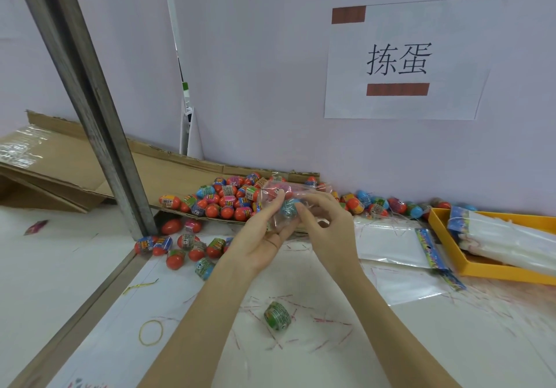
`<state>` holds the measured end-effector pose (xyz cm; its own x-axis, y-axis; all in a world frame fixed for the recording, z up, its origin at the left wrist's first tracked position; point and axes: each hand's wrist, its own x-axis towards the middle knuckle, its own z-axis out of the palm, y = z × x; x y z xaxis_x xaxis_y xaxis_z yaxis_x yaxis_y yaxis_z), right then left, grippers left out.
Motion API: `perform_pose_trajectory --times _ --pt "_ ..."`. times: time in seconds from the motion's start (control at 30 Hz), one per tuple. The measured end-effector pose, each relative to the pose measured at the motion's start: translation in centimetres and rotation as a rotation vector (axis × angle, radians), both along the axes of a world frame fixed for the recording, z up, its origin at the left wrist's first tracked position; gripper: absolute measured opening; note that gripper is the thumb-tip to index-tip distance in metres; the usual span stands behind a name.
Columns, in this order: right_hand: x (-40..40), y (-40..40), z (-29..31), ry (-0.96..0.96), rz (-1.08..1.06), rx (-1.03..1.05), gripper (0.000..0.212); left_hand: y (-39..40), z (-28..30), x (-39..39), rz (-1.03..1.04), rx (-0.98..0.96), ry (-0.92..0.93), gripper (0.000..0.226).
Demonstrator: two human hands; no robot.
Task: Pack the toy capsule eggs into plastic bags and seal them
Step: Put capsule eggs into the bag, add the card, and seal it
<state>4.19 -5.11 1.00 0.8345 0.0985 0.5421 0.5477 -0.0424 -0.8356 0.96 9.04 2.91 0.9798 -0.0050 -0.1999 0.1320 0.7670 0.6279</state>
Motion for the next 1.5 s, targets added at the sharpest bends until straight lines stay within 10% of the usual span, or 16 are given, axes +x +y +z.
perform_pose_trajectory --times 0.57,0.9,1.5 --pt "0.4 -1.4 1.0 -0.142 -0.061 -0.083 0.012 -0.8 -0.1 0.1 0.087 0.259 -0.167 0.076" --pt "0.2 -1.1 0.9 -0.021 0.047 -0.024 0.011 0.7 0.0 0.4 0.154 0.231 -0.051 0.014" --pt "-0.2 -0.2 0.5 0.043 0.069 -0.037 0.013 0.9 -0.6 0.8 0.269 0.534 0.025 0.053"
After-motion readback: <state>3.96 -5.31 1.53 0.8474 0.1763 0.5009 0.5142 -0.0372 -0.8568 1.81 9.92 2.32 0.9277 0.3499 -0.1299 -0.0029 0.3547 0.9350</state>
